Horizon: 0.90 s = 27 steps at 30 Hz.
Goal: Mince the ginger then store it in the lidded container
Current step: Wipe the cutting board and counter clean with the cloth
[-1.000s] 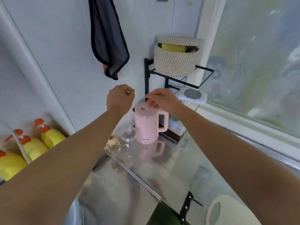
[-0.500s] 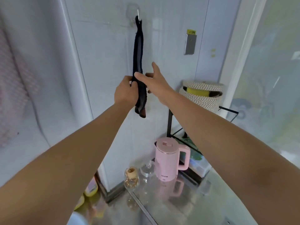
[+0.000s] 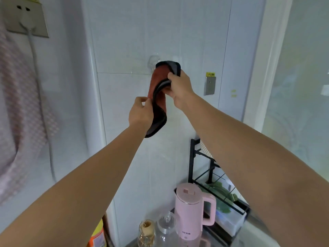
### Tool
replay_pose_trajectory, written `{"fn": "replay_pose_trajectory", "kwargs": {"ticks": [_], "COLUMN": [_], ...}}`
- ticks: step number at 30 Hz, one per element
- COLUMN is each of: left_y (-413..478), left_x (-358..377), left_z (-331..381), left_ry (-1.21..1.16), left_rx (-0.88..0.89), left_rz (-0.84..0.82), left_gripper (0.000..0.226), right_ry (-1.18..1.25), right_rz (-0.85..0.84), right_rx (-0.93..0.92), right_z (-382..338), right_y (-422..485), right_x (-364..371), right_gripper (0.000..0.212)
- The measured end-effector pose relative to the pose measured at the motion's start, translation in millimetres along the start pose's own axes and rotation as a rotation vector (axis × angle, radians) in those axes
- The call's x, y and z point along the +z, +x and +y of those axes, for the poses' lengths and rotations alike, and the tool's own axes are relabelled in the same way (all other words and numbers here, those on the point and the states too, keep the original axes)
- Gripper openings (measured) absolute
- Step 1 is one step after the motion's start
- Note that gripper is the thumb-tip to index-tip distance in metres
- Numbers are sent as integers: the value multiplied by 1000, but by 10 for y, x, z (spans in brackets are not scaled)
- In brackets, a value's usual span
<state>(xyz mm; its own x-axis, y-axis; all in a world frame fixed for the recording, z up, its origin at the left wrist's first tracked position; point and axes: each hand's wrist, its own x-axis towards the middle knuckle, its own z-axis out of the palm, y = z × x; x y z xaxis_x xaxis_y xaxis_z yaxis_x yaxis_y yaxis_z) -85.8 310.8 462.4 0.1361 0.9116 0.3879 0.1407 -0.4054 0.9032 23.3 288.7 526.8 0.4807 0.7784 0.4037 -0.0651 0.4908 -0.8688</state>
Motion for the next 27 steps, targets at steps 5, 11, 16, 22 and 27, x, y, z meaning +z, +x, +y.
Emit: {"fn": "replay_pose_trajectory", "kwargs": {"ticks": [5,11,16,22,27], "left_y": [148,263,366,469,531], "left_x": [-13,50,106,80,62], "left_z": [85,134,152,198,246], "left_ry": [-175,-162,-124,-69,-47], "left_rx": [-59,83,102,173,207], "left_rz": [-107,-42,76,205,250], "left_gripper": [23,12,19,18,18], "right_ry": [413,317,-194,-518,-256], "right_rz": [104,98,165,175,226], "right_rx": [-134,-31,31,-266,-214], "right_z": [-263,-248,-212,-176,-258], "right_y": [113,141,238,452,614], "right_x": [59,43,74,55,120], "right_gripper": [36,26,43,12,14]}}
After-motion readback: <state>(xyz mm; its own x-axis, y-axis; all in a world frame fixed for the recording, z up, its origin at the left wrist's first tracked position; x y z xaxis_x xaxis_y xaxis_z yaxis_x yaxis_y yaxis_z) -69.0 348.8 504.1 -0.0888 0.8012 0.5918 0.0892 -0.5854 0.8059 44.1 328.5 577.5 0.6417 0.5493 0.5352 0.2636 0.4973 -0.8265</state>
